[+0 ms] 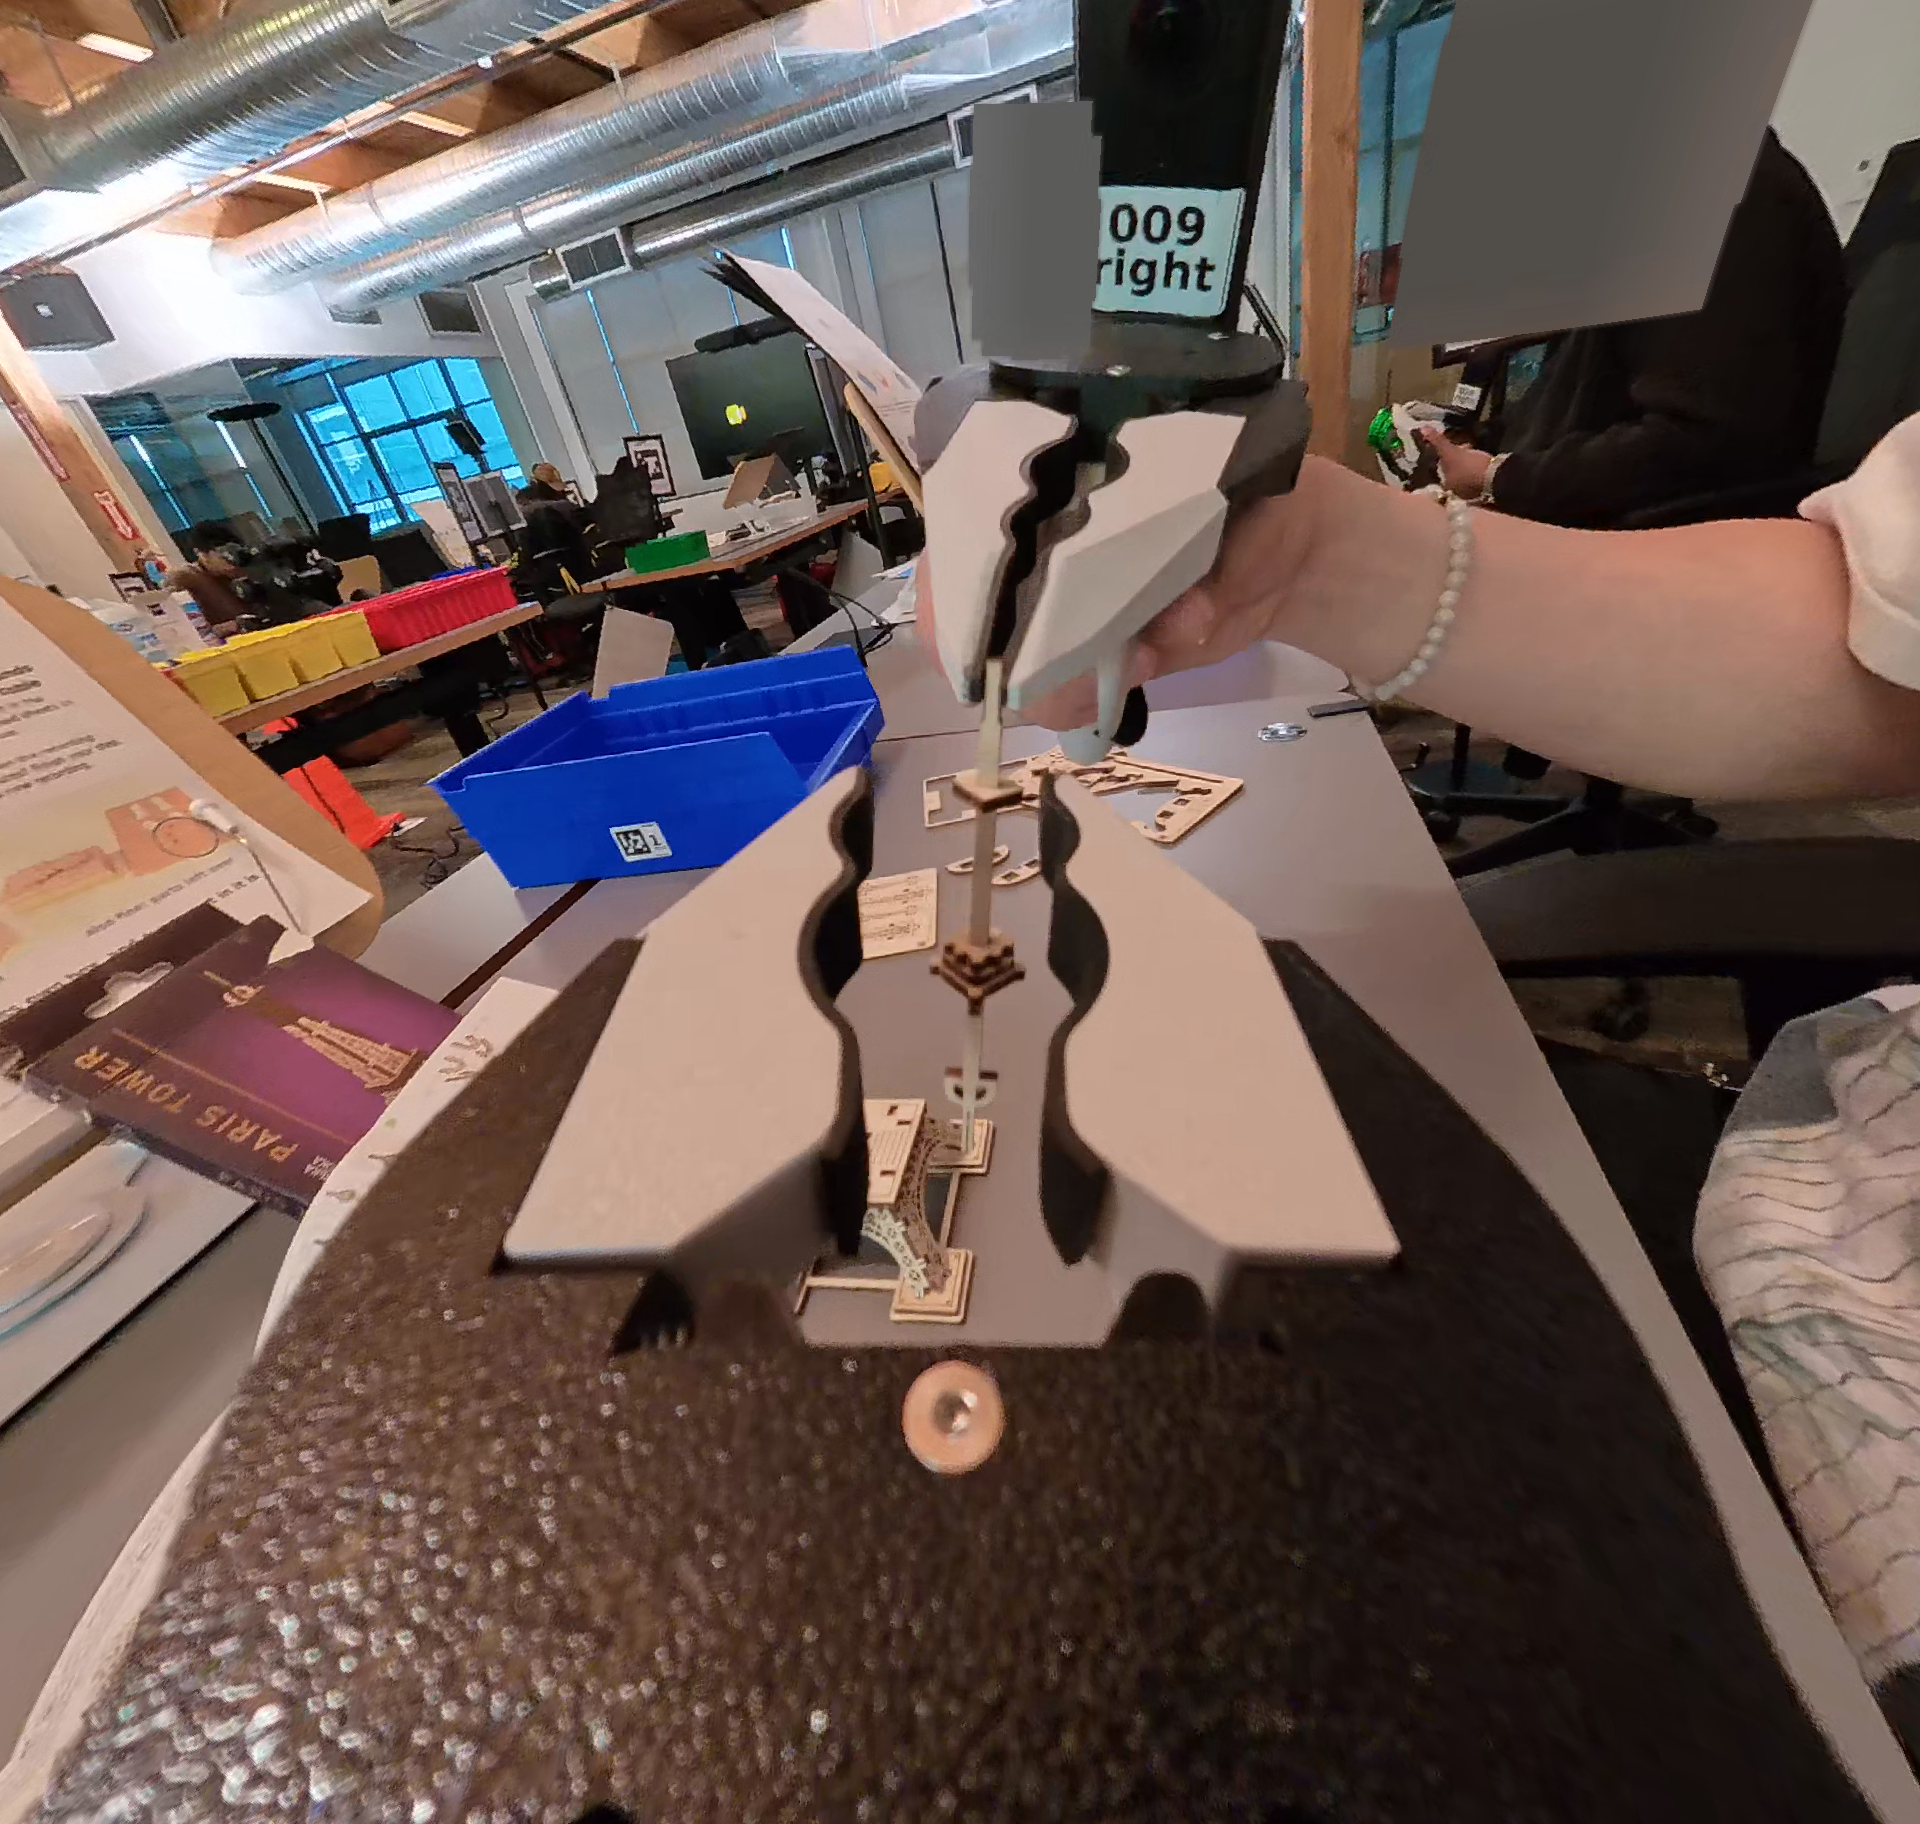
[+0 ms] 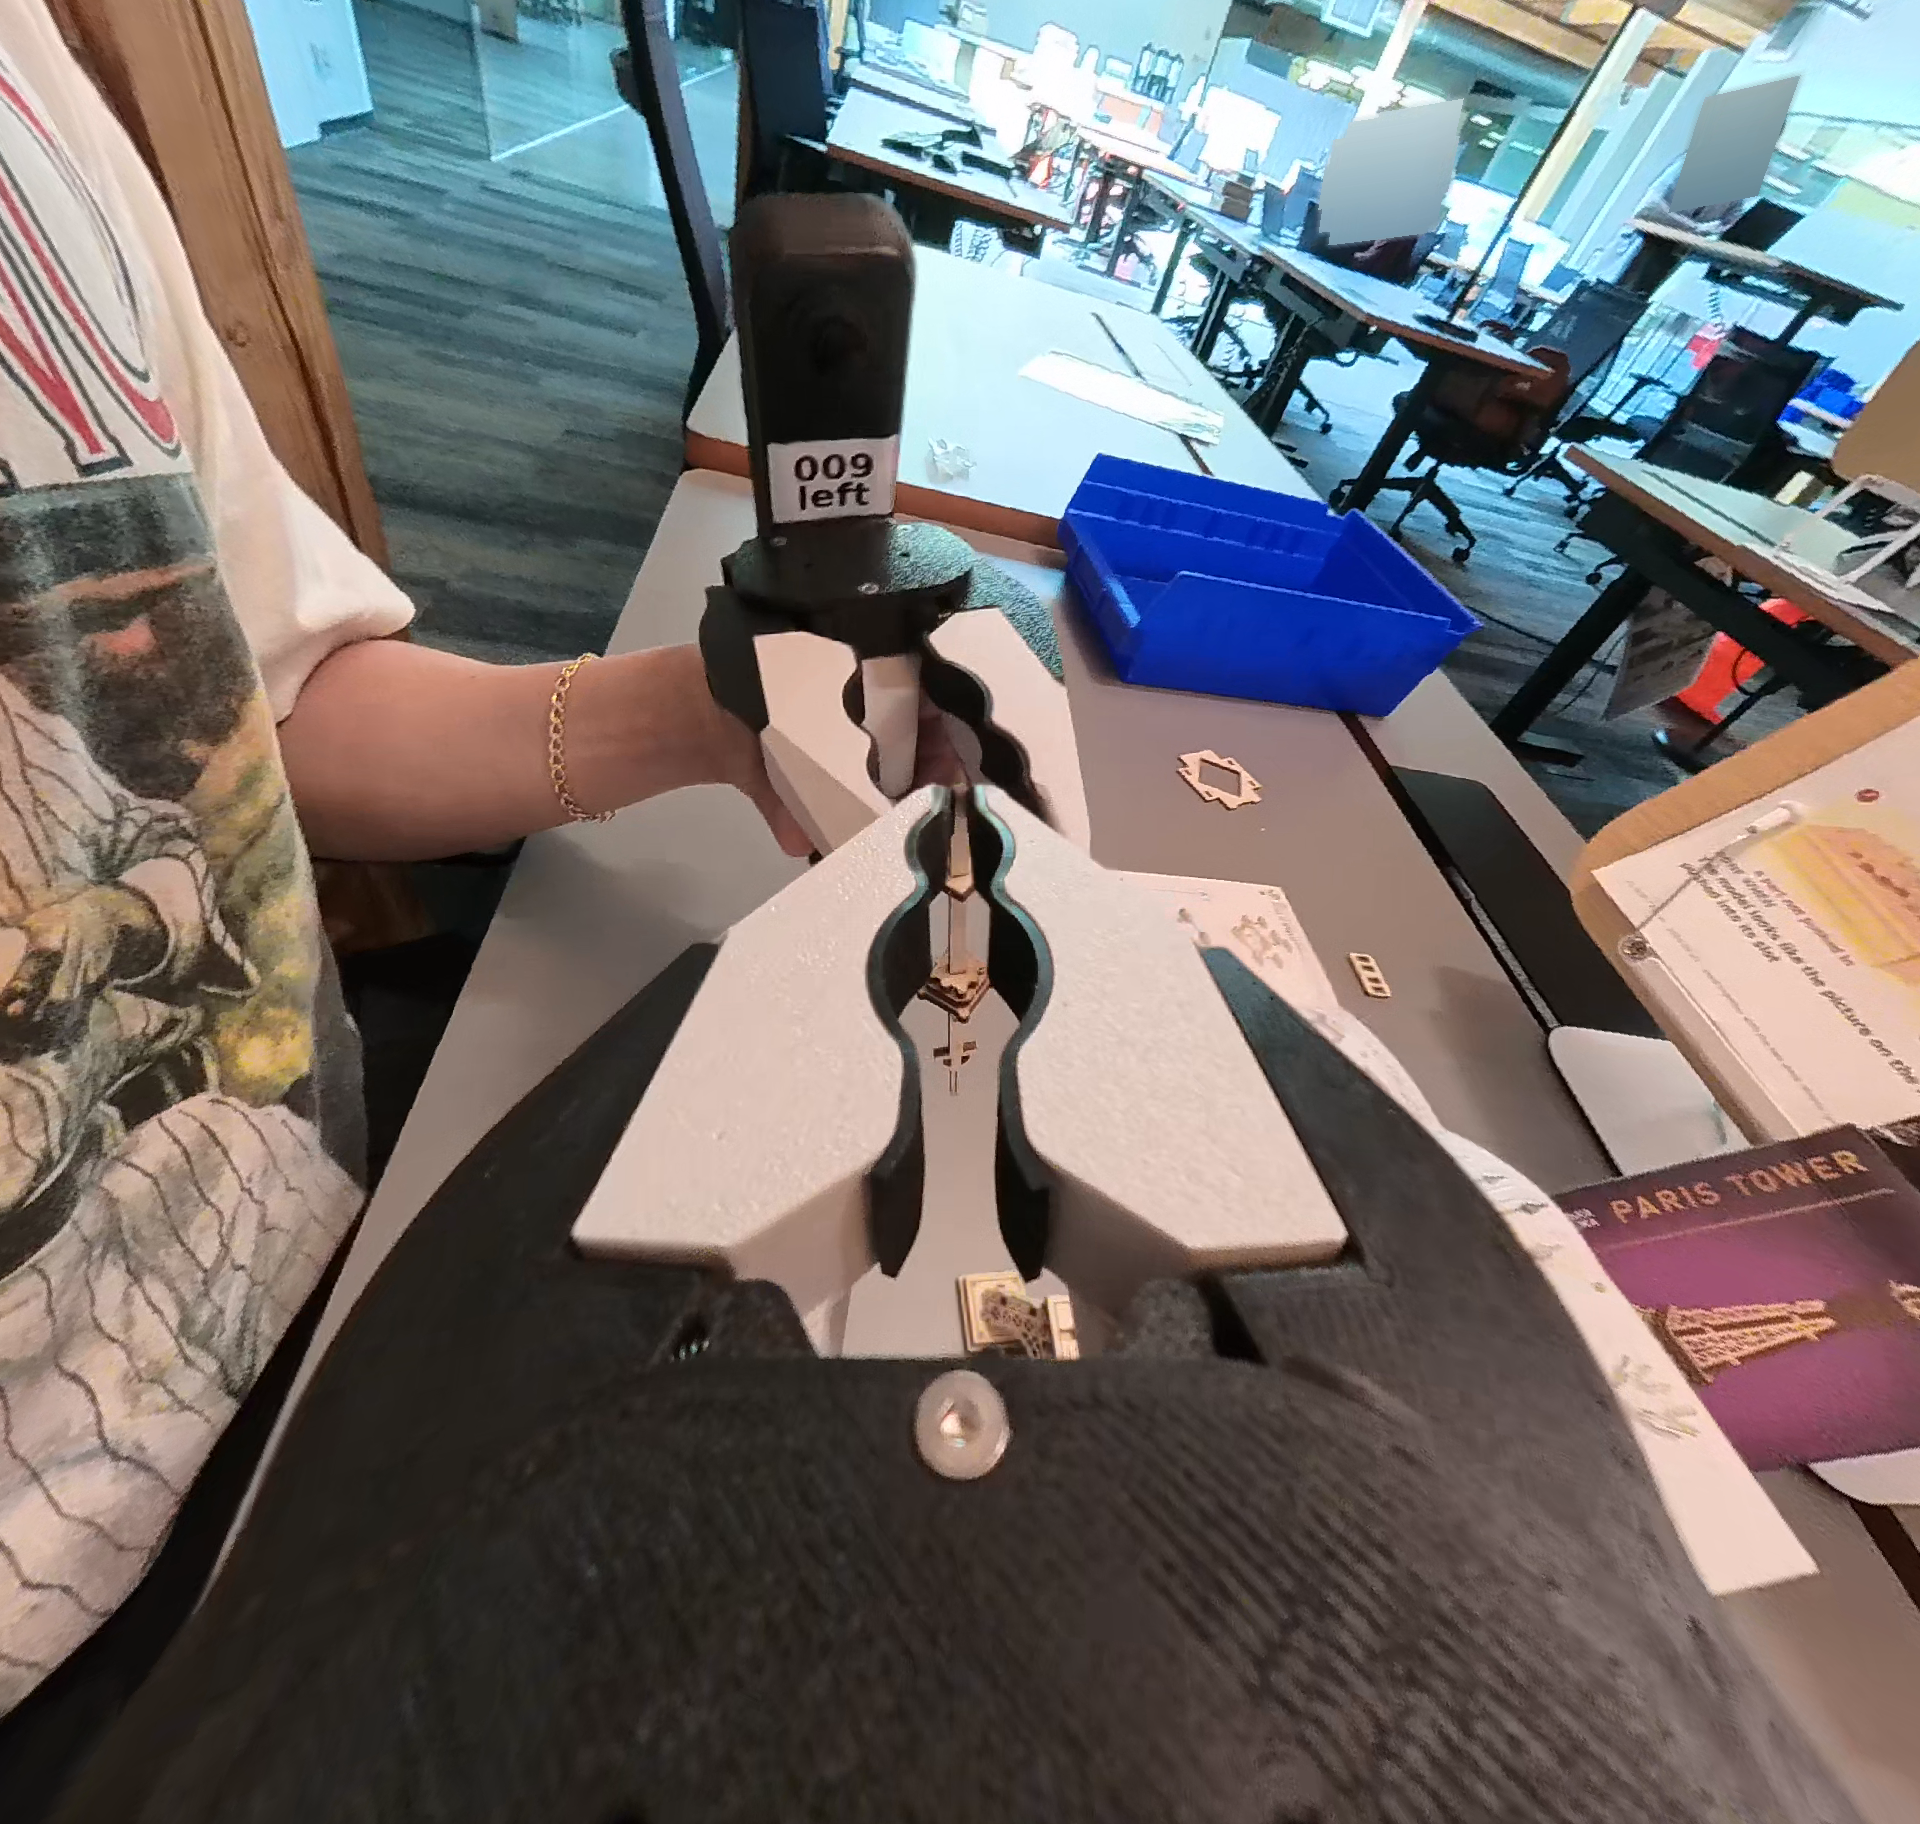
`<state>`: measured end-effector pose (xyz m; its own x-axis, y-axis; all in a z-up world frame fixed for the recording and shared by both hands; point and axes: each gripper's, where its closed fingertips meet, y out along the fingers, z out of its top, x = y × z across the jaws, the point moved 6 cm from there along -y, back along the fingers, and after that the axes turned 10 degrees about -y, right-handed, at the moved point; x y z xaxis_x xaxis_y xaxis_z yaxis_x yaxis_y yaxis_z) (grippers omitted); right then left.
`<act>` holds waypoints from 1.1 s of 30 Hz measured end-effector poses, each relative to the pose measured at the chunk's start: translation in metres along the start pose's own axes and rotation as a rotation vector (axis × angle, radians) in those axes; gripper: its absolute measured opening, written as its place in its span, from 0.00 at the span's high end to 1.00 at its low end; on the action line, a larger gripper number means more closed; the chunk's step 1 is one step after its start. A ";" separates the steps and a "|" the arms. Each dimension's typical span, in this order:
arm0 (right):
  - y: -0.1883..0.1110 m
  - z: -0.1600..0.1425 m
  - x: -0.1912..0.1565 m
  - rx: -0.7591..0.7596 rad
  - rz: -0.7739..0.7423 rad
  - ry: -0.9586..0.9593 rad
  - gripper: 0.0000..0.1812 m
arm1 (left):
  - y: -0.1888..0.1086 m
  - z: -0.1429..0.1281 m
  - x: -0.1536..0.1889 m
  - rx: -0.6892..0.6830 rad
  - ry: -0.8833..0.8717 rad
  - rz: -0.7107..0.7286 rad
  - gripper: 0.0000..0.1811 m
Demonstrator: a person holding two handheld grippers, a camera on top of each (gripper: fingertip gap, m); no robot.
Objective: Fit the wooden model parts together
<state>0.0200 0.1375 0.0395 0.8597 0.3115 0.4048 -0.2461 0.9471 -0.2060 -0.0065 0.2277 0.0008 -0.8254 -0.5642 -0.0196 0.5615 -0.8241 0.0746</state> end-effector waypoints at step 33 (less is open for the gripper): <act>-0.020 0.010 0.013 0.090 -0.054 0.041 1.00 | -0.010 -0.009 -0.013 -0.127 0.058 0.094 0.82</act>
<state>0.0315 0.1233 0.0580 0.8898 0.2581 0.3764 -0.2367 0.9661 -0.1029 -0.0010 0.2422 -0.0090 -0.7663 -0.6380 -0.0765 0.6419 -0.7653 -0.0476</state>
